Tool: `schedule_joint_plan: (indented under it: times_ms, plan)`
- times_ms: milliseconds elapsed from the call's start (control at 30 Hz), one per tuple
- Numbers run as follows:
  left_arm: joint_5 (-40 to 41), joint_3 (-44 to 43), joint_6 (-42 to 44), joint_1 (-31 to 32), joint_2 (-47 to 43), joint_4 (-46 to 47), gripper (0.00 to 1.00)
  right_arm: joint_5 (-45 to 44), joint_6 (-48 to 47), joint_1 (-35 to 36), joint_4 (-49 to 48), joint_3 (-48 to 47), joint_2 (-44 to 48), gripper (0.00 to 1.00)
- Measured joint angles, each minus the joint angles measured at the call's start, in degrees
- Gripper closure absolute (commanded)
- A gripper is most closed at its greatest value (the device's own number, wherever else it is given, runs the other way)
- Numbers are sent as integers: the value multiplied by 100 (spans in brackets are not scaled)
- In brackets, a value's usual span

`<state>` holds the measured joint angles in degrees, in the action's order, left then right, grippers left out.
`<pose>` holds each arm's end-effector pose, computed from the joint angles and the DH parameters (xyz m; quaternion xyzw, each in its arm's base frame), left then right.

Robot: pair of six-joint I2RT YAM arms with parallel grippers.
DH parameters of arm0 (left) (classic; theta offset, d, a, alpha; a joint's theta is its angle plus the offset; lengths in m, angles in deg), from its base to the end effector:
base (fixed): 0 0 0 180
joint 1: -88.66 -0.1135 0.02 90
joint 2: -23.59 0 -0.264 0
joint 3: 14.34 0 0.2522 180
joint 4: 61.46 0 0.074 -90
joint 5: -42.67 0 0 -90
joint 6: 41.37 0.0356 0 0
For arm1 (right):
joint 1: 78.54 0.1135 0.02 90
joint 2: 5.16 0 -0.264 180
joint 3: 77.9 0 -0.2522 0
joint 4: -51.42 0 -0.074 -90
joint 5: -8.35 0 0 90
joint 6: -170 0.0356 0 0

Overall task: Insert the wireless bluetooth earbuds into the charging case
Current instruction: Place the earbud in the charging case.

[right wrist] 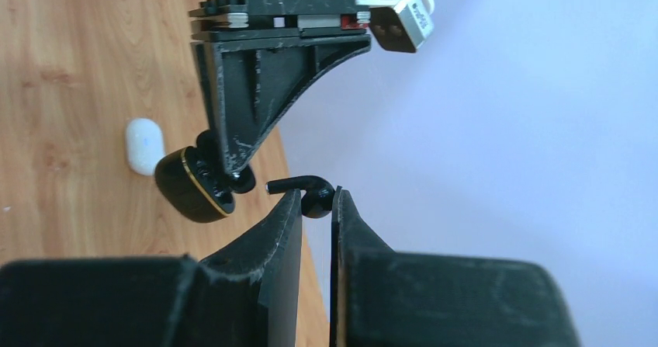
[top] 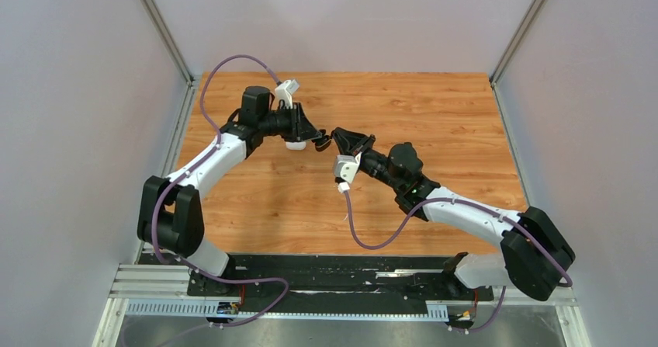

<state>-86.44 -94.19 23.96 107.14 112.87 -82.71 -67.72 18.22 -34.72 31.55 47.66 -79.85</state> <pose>0.3276 -0.1332 0.2843 0.1212 0.8266 -0.4419 0.3267 0.2072 0.2108 0.2801 -0.6126 0.3577 -0.0242 0.7044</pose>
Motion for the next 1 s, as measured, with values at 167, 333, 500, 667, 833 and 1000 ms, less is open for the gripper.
schedule_joint_plan:
  times_ms: [167, 333, 500, 667, 833, 1000]
  plan:
    - [151, 225, -149, 63, -348, 212, 100, -120, -232, 87, -634, 57, -83, 100]
    - [286, 437, -188, 111, -758, 411, 100, -168, -481, 232, -1108, 136, -345, 100]
    - [319, 560, -221, 173, -907, 573, 100, -107, -654, 291, -1196, 275, -444, 100]
    - [297, 662, -229, 179, -914, 597, 100, 9, -802, 308, -1423, 308, -485, 100]
    - [188, 719, -232, 179, -931, 632, 100, 190, -986, 332, -1648, 341, -533, 100]
    - [-9, 763, -234, 179, -973, 697, 100, 398, -1246, 332, -1812, 479, -658, 100]
